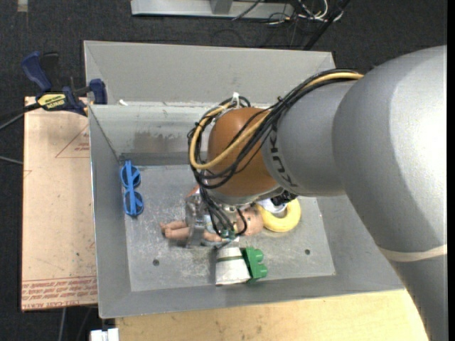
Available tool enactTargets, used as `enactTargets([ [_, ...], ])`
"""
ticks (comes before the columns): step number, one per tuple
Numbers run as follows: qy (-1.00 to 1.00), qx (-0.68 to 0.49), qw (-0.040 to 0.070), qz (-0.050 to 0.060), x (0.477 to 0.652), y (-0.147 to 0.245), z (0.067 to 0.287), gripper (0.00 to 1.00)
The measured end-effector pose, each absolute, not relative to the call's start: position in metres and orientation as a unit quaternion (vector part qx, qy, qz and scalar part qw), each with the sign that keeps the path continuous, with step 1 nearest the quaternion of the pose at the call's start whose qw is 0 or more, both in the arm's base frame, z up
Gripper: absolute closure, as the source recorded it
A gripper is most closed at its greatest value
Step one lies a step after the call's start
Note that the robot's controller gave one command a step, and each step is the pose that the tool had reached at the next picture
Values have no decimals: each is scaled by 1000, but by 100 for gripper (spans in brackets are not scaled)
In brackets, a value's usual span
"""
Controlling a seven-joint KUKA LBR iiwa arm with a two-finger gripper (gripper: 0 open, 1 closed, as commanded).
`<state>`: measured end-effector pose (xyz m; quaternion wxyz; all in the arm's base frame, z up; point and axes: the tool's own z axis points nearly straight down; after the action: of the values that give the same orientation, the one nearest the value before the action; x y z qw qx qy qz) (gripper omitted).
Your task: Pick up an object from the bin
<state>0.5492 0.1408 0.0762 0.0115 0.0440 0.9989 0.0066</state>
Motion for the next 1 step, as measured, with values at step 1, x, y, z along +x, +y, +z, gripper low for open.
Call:
enactTargets([
  [1,999,44,11,7,549,141,78,100],
])
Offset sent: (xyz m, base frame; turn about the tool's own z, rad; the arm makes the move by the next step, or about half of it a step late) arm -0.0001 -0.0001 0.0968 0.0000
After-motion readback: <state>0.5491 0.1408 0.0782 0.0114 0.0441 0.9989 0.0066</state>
